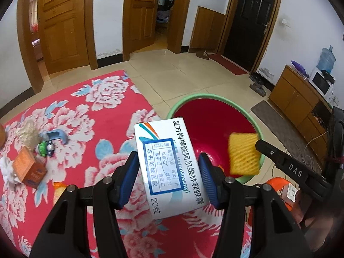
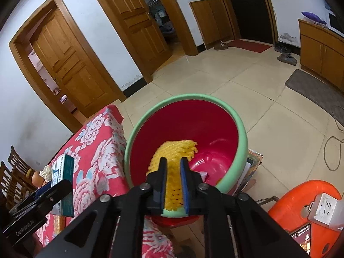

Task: Collect trash
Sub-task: 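Drop the foam net into the red bucket with the right gripper while the left drops the medicine box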

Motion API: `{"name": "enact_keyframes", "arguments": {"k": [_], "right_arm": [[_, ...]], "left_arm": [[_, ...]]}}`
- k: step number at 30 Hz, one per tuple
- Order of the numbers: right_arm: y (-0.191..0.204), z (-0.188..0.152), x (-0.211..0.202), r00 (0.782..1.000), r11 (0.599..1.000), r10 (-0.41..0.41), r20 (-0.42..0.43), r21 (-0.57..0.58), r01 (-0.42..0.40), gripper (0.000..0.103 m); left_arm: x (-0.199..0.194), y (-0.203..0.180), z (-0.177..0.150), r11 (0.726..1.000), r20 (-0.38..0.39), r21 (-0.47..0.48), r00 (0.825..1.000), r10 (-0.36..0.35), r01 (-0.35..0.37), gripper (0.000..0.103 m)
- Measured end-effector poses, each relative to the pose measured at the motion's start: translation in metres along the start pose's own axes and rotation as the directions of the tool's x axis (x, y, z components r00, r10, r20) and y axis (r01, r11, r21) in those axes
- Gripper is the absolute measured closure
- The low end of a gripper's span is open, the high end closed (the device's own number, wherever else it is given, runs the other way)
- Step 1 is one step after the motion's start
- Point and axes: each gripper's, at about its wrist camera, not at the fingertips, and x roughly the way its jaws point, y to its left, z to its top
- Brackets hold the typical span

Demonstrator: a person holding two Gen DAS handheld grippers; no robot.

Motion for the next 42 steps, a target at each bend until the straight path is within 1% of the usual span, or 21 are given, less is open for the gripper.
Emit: {"name": "enact_keyframes", "arguments": {"k": [1, 3, 5, 8, 10, 13, 19, 20, 21, 23, 30, 39, 42], "right_arm": [[-0.002, 0.000, 0.000, 1.000, 1.000, 0.000, 0.000, 0.001, 0.000, 0.081], [-0.005, 0.001, -0.001, 1.000, 1.000, 0.000, 0.003, 0.007, 0.000, 0.078], [-0.006, 0.001, -0.002, 1.000, 1.000, 0.000, 0.007, 0.010, 0.000, 0.078], [-0.010, 0.002, -0.005, 1.000, 1.000, -0.002, 0.016, 0.022, 0.002, 0.075], [-0.014, 0.003, -0.008, 1.000, 0.999, -0.009, 0.023, 0.032, 0.008, 0.067], [-0.019, 0.004, -0.012, 0.999, 0.999, -0.017, 0.028, 0.048, 0.015, 0.063], [-0.029, 0.005, -0.016, 0.999, 0.997, -0.036, 0.031, 0.074, 0.033, 0.057], [-0.031, 0.006, -0.017, 0.999, 0.996, -0.037, 0.031, 0.078, 0.034, 0.057], [-0.032, 0.006, -0.018, 0.999, 0.996, -0.038, 0.032, 0.081, 0.036, 0.055], [-0.035, 0.005, -0.018, 0.999, 0.996, -0.039, 0.033, 0.086, 0.036, 0.055], [-0.035, 0.006, -0.020, 0.999, 0.996, -0.037, 0.031, 0.080, 0.035, 0.054], [-0.020, 0.003, -0.030, 0.999, 0.998, -0.014, 0.035, 0.057, 0.012, 0.046], [-0.012, 0.002, -0.034, 0.999, 0.999, -0.004, 0.035, 0.044, 0.003, 0.044]], "left_arm": [[0.002, -0.003, 0.001, 1.000, -0.001, 0.003, 1.000, -0.004, 0.004, 0.046], [0.006, -0.008, 0.002, 1.000, -0.001, 0.011, 1.000, -0.013, 0.013, 0.046], [0.010, -0.015, 0.004, 0.999, 0.004, 0.021, 1.000, -0.025, 0.025, 0.046], [0.018, -0.024, 0.007, 0.999, 0.009, 0.037, 0.999, -0.037, 0.037, 0.046], [0.024, -0.028, 0.009, 0.998, 0.009, 0.045, 0.999, -0.046, 0.045, 0.046], [0.031, -0.036, 0.011, 0.996, 0.011, 0.062, 0.998, -0.060, 0.059, 0.046], [0.042, -0.046, 0.014, 0.994, 0.019, 0.080, 0.997, -0.077, 0.075, 0.045], [0.043, -0.046, 0.015, 0.994, 0.018, 0.080, 0.997, -0.079, 0.077, 0.042], [0.044, -0.047, 0.015, 0.994, 0.019, 0.079, 0.997, -0.078, 0.076, 0.036], [0.043, -0.047, 0.016, 0.995, 0.027, 0.074, 0.997, -0.075, 0.072, 0.032], [0.038, -0.041, 0.016, 0.997, 0.028, 0.048, 0.998, -0.061, 0.059, 0.032], [0.017, -0.026, 0.011, 1.000, 0.039, 0.018, 0.999, -0.026, 0.026, 0.032], [0.009, -0.018, 0.009, 1.000, 0.044, 0.000, 0.999, -0.012, 0.012, 0.032]]}}
